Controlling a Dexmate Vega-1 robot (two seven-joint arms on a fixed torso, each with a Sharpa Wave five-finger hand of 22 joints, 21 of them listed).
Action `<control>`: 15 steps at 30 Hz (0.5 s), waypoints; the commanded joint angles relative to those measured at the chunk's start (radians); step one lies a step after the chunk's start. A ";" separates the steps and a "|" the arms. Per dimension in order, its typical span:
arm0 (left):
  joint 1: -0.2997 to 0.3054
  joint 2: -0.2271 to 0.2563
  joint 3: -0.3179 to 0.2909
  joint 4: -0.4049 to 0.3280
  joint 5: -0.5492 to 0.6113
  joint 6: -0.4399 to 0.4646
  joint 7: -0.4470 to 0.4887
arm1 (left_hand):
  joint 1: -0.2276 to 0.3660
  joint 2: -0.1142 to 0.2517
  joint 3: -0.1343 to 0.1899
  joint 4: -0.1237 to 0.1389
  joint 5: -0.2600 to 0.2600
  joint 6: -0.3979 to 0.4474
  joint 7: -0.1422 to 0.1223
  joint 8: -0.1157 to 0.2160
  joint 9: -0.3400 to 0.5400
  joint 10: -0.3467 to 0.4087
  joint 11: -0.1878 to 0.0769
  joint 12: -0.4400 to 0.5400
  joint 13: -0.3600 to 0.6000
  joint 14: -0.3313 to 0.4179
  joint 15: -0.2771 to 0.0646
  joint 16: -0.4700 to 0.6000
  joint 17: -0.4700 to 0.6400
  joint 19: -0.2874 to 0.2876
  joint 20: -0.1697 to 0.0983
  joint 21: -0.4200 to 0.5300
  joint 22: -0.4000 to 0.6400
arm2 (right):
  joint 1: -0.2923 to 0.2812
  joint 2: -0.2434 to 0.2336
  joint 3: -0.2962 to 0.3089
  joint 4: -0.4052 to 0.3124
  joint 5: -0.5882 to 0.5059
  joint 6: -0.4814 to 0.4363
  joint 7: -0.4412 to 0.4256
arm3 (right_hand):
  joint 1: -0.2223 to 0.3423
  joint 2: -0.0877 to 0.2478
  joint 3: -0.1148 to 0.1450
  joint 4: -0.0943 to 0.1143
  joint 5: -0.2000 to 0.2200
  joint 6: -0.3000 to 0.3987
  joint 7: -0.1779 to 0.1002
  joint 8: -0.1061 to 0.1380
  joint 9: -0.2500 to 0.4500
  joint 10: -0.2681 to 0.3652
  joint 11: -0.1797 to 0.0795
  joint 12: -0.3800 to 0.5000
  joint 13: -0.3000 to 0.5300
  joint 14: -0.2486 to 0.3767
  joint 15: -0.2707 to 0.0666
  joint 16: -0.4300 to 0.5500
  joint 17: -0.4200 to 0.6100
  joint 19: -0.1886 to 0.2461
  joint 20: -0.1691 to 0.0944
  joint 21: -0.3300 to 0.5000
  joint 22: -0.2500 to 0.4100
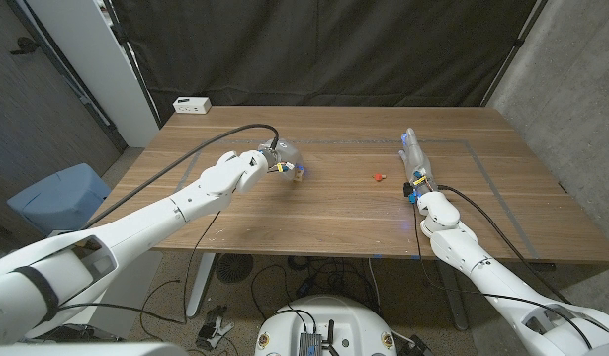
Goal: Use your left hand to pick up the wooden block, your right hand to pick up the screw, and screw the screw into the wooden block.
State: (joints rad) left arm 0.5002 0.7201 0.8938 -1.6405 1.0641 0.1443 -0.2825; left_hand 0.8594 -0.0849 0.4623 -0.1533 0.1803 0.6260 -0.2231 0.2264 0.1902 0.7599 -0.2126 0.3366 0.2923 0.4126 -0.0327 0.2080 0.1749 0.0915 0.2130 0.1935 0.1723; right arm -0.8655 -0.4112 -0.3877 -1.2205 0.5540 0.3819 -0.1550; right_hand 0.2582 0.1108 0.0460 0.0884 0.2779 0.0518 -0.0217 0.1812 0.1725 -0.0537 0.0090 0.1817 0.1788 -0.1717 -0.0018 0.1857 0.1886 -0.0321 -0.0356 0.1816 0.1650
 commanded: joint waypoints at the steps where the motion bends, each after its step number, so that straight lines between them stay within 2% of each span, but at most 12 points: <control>1: 0.005 0.005 0.001 0.005 -0.007 -0.012 0.047 | 0.023 0.000 -0.015 -0.001 -0.004 0.079 -0.001 0.011 0.005 0.052 0.000 0.008 0.020 0.035 -0.018 0.000 0.003 0.024 0.002 -0.001 0.000 | 0.005 0.002 0.002 0.012 0.004 0.003 0.004 | 0.000 0.005 0.001 -0.005 0.004 0.006 -0.004 0.005 0.003 0.001 0.001 0.009 0.002 -0.013 -0.003 0.010 0.002 -0.005 -0.018 0.007 0.003; 15: 0.020 0.016 -0.009 -0.019 -0.001 0.000 0.060 | 0.039 0.005 -0.029 0.000 -0.004 0.141 -0.001 0.008 0.005 0.100 -0.002 0.003 0.039 0.071 -0.032 0.000 0.004 0.050 0.002 -0.002 0.000 | -0.001 0.002 0.002 0.005 0.003 0.008 0.002 | -0.002 0.005 0.001 -0.004 0.005 0.007 -0.005 0.005 0.003 0.002 0.002 0.009 0.002 -0.013 -0.002 0.010 0.002 -0.004 -0.018 0.007 0.003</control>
State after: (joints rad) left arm 0.5092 0.7285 0.8935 -1.6440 1.0598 0.1369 -0.2357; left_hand 0.8830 -0.0823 0.4376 -0.1506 0.1802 0.7529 -0.2257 0.2323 0.1931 0.8501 -0.2146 0.3401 0.3279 0.4752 -0.0481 0.2079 0.1748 0.1365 0.2113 0.1935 0.1723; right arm -0.8601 -0.4078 -0.3871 -1.2071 0.5571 0.3879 -0.1508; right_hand 0.2582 0.1108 0.0460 0.0884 0.2779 0.0517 -0.0217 0.1812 0.1725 -0.0537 0.0090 0.1817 0.1788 -0.1717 -0.0017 0.1857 0.1885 -0.0321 -0.0356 0.1817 0.1650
